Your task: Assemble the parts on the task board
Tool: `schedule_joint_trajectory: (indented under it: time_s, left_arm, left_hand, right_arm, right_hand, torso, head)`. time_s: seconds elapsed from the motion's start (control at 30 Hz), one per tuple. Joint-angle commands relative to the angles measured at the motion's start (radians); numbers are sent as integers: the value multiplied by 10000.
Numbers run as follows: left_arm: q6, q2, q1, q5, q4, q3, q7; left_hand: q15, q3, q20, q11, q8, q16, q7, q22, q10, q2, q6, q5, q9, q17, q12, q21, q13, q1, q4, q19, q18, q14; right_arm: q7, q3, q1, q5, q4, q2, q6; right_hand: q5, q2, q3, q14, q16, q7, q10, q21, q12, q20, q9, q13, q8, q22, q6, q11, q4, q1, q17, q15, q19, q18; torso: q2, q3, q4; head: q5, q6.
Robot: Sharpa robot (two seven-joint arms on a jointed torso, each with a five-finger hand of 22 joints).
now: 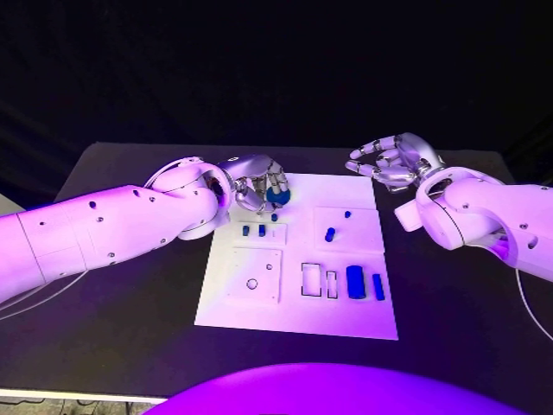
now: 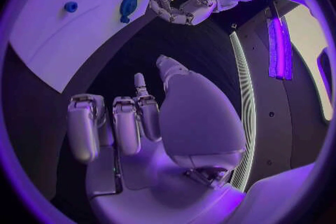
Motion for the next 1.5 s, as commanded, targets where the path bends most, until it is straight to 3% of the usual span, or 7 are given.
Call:
schedule_joint_trajectory:
  time_s: [0.03,0.33,0.7,0.9,1.3,1.4,1.5]
  left_arm:
    - [482,124,-2,-1332,-81,-6,351]
    - [1213,397,-5,-1716,-280,-27,11]
    - [1985,713,-10,-1883,-568,-52,-513]
    - [1935,807,-18,-1949,-729,-57,-654]
    - [2347,906,-48,-1995,-918,-61,-841]
    - [2414,927,-69,-1997,-975,-62,-865]
    - [2423,919,-104,-2004,-974,-62,-862]
  left_hand:
    - [-45,-142,-53,-51,-186,760,15,388,221,10,291,-89,-292,243,-7,449,-213,106,2,89,112,158]
    - [-107,-131,-112,-120,-488,2072,18,1175,680,56,830,-121,-639,495,23,1344,-480,39,13,66,118,407]
    - [-197,174,-185,-235,-691,3347,48,1885,1146,-8,1332,-127,-739,1516,-57,2139,-580,-79,7,142,94,1150]
    - [-215,280,-197,-256,-728,3528,56,2102,1217,4,1407,-118,-750,1675,-71,2365,-586,-26,-11,244,65,1257]
    - [-174,587,-188,-195,-827,3733,0,2350,1087,0,1518,-113,-778,1705,-239,2614,-650,142,-45,216,39,1267]
    - [-172,623,-185,-196,-833,3766,-8,2386,1106,2,1539,-113,-778,1729,-238,2648,-650,159,-50,219,35,1278]
    - [-176,696,-182,-205,-856,3837,0,2473,1148,5,1561,-115,-783,1792,-237,2734,-649,191,-59,244,26,1310]
  right_arm:
    - [152,1,-15,-155,0,18,31]
    - [162,1,-25,-191,-18,60,18]
    - [347,1,-28,-162,-24,88,-197]
    - [413,1,-28,-139,-18,88,-270]
    - [521,1,-28,-84,-10,84,-337]
    - [563,1,-27,-45,-11,87,-341]
    - [610,1,-27,-8,-9,88,-341]
  right_hand:
    - [68,21,41,865,-58,19,56,-79,-35,25,-14,1667,59,1937,-74,74,-6,-74,1900,13,535,201]
    - [70,20,45,853,-80,20,-9,-133,-106,25,-15,1604,59,1903,-76,74,-9,-70,1852,13,509,214]
    - [79,-96,270,256,-1389,-9,-1502,-3026,-2010,-36,-32,-106,161,130,-204,26,-12,-11,-201,-55,-743,808]
    - [82,-114,328,211,-1581,-17,-1778,-3400,-2404,-48,-31,-477,186,-102,-221,14,-19,15,-398,-68,-848,864]
    - [79,-229,569,-320,-3385,-44,-3029,-6682,-4400,-83,-17,-2428,316,-2172,-252,-20,-16,23,-2218,-107,-1827,1356]
    - [77,-277,725,-1150,-5659,-17,-4300,-9677,-6544,-43,-12,-4439,366,-4115,-305,7,-11,18,-4307,-69,-2838,1765]
    - [75,-335,840,-1314,-7060,-7,-4256,-10272,-6924,-28,-9,-4943,416,-4650,-357,21,-17,-1,-5221,-56,-2683,1762]
  torso:
    - [-1,8,2]
    - [0,11,-1]
    - [3,5,5]
    - [4,3,8]
    - [-4,8,8]
    - [-6,7,12]
    - [-5,4,7]
  head:
    - [-9,18]
    - [-1,6]
    - [-9,0]
    - [-20,4]
    - [-39,-28]
    - [-47,-34]
    - [-44,-33]
